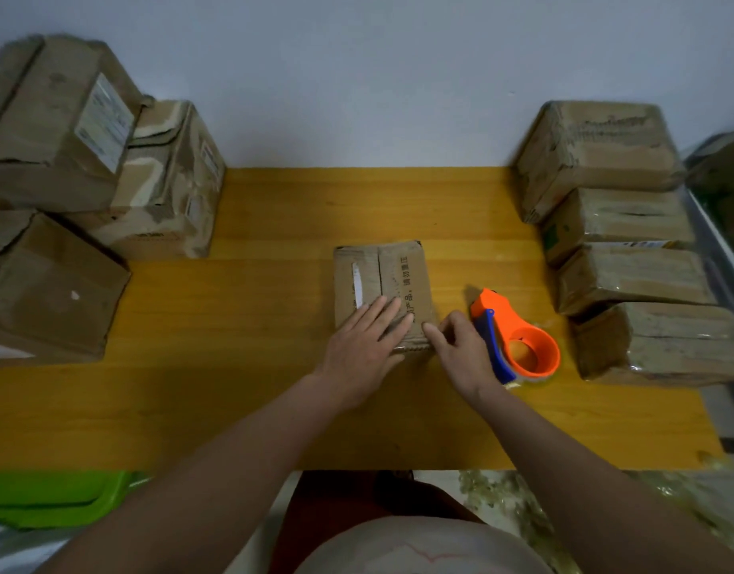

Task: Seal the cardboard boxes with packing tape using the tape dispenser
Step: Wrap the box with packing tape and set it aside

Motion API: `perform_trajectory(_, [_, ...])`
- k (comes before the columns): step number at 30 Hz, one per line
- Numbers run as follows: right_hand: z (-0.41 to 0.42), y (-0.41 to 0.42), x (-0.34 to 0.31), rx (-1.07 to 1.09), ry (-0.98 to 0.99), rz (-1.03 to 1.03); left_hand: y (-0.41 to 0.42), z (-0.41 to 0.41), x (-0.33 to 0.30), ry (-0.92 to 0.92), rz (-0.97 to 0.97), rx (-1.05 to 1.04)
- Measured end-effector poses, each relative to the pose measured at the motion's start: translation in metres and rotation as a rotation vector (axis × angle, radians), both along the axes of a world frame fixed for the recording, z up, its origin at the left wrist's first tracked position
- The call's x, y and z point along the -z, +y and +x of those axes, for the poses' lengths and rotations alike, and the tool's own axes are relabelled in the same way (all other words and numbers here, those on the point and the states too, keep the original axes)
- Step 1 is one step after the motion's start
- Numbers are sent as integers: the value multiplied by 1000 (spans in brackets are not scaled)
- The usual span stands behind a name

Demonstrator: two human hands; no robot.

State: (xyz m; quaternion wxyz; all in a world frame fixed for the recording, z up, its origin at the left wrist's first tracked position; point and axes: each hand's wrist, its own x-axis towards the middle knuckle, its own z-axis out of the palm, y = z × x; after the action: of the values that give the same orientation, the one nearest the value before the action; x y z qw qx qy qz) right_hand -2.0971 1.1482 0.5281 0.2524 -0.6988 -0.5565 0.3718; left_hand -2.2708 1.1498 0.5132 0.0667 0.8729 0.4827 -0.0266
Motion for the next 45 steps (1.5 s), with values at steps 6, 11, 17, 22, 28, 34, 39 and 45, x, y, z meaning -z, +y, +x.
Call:
perform_trajectory(6, [40, 1, 8, 210, -321, 35, 13, -8, 0, -5, 57, 67])
perform_trajectory(11, [64, -7, 25, 237, -689, -257, -14, 16, -10, -226, 217, 26])
perform_trajectory(17, [80, -7, 29, 196, -478, -297, -42, 14, -7, -238, 158, 2])
perform_trajectory(22, [92, -13, 0, 79, -39, -62, -29, 21, -27, -540, -54, -205])
perform_trajectory(28, [99, -24, -59, -200, 411, -46, 46, 53, -88, -726, -148, -604])
perform_trajectory(34, [111, -29, -83, -351, 507, -186, 63, 45, -123, -946, -784, -473])
perform_trajectory(39, [114, -30, -84, -336, 496, -298, 54, 33, -127, -993, -944, -432])
perform_trajectory(45, [102, -29, -90, -353, 419, -334, 40, 22, -117, -1075, -1095, -617])
